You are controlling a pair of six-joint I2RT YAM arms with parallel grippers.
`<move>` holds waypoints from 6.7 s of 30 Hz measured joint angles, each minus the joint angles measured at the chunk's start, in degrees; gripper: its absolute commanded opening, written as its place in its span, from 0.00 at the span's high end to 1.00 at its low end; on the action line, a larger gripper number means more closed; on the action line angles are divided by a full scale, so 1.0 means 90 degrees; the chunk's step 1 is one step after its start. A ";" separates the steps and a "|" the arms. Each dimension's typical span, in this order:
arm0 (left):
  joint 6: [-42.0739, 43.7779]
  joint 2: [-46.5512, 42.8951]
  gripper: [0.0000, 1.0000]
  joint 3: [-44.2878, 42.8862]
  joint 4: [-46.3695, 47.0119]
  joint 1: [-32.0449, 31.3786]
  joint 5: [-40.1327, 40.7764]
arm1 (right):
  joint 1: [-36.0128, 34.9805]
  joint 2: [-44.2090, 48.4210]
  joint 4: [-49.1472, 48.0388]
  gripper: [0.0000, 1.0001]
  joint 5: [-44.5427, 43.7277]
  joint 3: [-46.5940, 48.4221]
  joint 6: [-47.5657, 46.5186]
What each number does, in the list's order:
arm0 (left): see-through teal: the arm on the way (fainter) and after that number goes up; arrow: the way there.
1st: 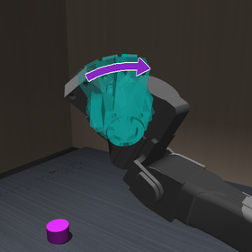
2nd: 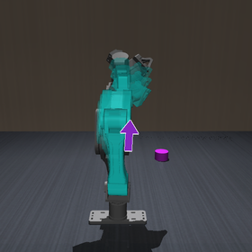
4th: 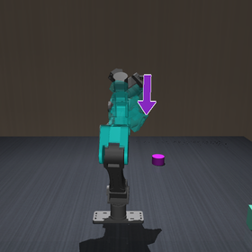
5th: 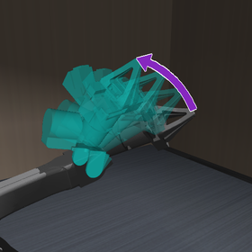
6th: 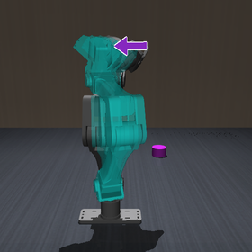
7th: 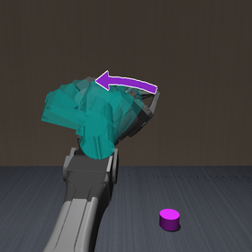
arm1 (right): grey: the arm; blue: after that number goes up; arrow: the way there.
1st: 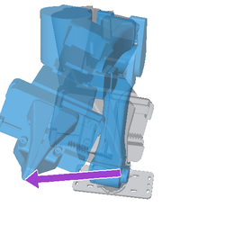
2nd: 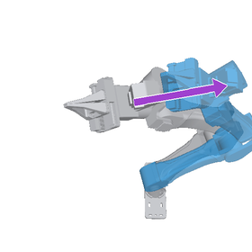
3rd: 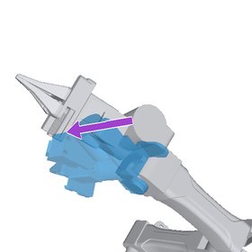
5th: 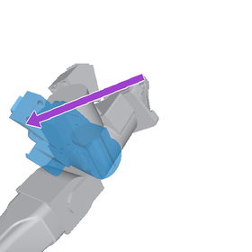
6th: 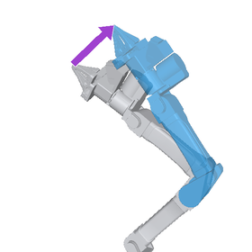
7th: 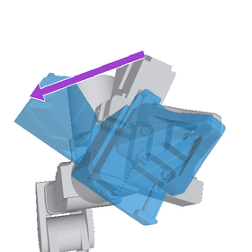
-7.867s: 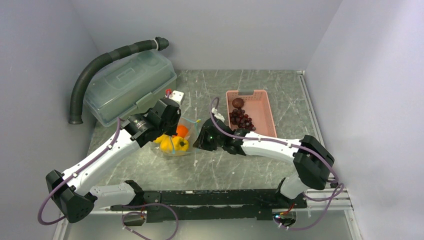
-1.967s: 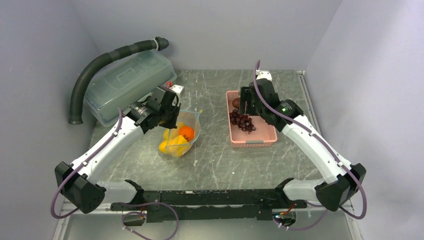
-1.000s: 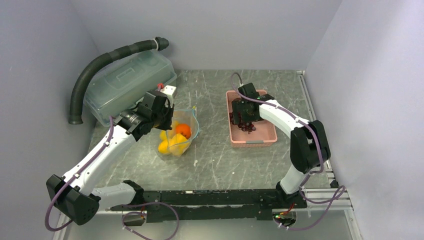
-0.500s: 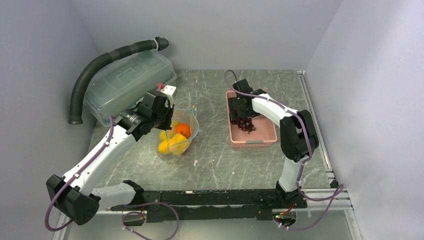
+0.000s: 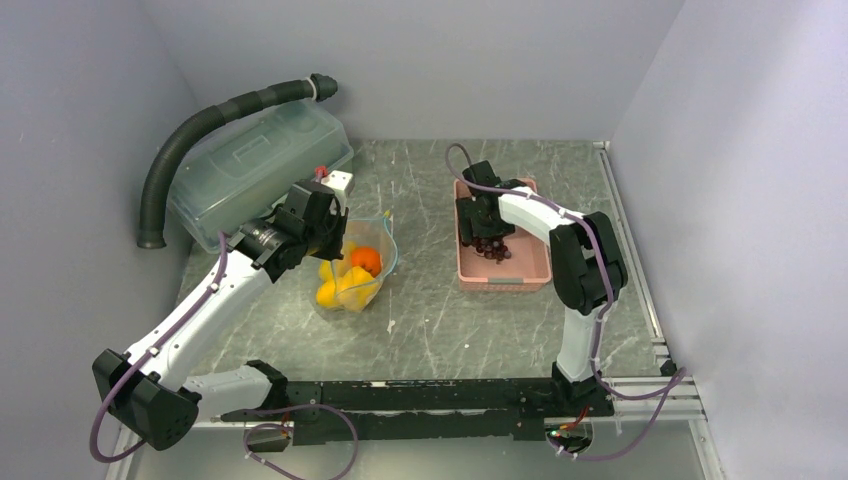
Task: Place the food in the zip-top bag and seal the zipper
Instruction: Pick up the fake fruit from the bin, then place the fake fruit in the zipper food storage bag, then adjust the zipper food storage bag at the center of the board.
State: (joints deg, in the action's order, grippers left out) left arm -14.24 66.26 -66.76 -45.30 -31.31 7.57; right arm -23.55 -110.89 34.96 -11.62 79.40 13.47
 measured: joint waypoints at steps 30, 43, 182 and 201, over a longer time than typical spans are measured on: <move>0.0000 0.0000 1.00 0.0002 0.0000 0.0000 0.0100 | 0.0012 0.1644 -0.0010 1.00 -0.0131 -0.0996 0.0274; 0.0000 0.0000 1.00 0.0002 0.0000 0.0000 0.0097 | 0.0012 0.2790 0.0369 1.00 -0.0294 -0.0998 0.0459; -0.0022 -0.0090 1.00 0.0002 0.0002 0.0051 0.0146 | -0.4112 0.2562 -0.0508 0.32 -0.0228 0.0619 0.2266; -0.0022 -0.0083 1.00 0.0002 0.0002 0.0051 0.0138 | -0.4109 0.2266 -0.1018 0.48 -0.0158 -0.0765 0.3274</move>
State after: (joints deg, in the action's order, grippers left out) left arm -14.44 65.52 -66.74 -45.28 -30.85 8.82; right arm -60.53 -90.50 25.80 -13.04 72.51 42.94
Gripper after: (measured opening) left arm 0.012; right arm 0.627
